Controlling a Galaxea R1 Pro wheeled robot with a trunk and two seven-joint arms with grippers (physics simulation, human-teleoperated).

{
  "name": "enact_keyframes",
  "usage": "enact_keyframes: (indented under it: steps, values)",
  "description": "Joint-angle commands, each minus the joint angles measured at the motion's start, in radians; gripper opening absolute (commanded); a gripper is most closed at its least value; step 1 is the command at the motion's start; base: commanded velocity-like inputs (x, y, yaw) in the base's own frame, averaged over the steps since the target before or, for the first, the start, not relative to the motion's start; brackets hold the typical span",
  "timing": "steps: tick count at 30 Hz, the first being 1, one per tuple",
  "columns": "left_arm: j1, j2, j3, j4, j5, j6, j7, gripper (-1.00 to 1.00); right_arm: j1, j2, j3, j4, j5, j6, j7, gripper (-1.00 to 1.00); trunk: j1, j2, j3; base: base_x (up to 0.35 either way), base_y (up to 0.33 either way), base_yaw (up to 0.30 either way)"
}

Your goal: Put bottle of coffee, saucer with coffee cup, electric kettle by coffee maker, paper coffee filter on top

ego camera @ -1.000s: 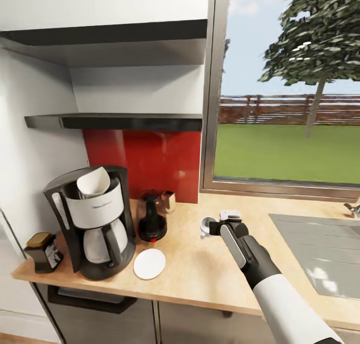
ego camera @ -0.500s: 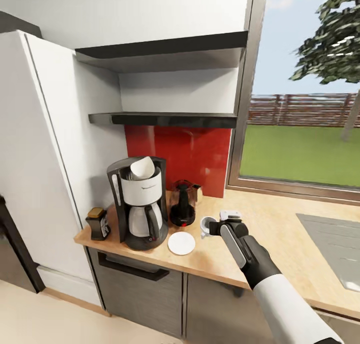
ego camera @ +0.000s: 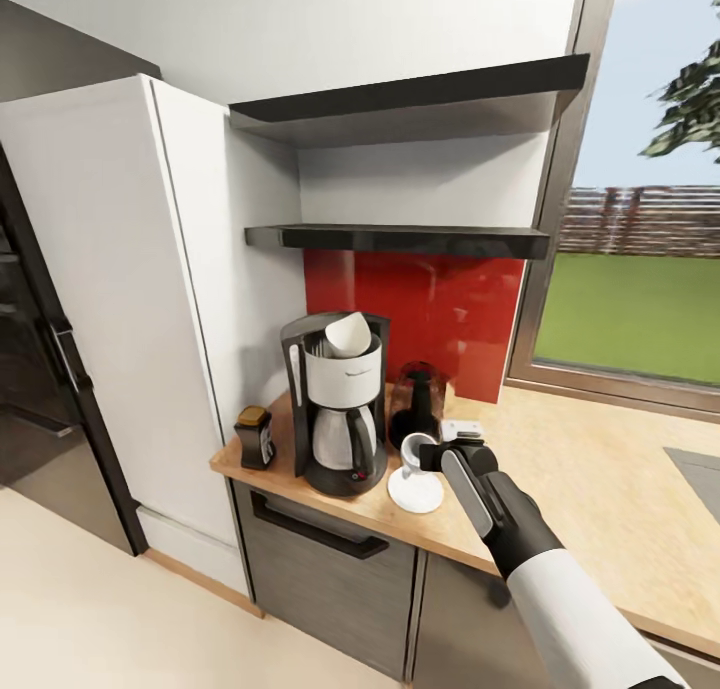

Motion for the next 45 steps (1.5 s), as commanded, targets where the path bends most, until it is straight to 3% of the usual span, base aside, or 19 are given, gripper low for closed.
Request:
enact_keyframes:
  steps: [1,16,22,45]
  values:
    - [0.000,0.000,0.001,-0.001,-0.003,0.004,0.002,1.00,0.000,-0.002,0.003,0.000,-0.010,0.001,-0.009,-1.00,0.000,-0.001,0.000,0.000,0.001,0.030]
    - [0.000,-0.002,0.003,-0.001,-0.003,0.005,0.003,1.00,0.000,-0.006,0.008,0.016,0.003,0.003,-0.014,-1.00,0.000,-0.001,0.000,0.000,0.000,0.002]
    - [0.000,-0.006,0.002,-0.001,-0.003,0.007,0.005,1.00,0.000,-0.005,0.000,0.112,-0.003,0.003,-0.014,-1.00,0.000,-0.001,0.000,0.000,0.000,0.000]
    - [0.000,-0.005,-0.001,-0.001,-0.004,0.003,0.005,1.00,0.000,-0.003,0.004,0.157,-0.005,0.003,-0.014,-1.00,0.000,-0.001,0.000,0.019,0.004,0.000]
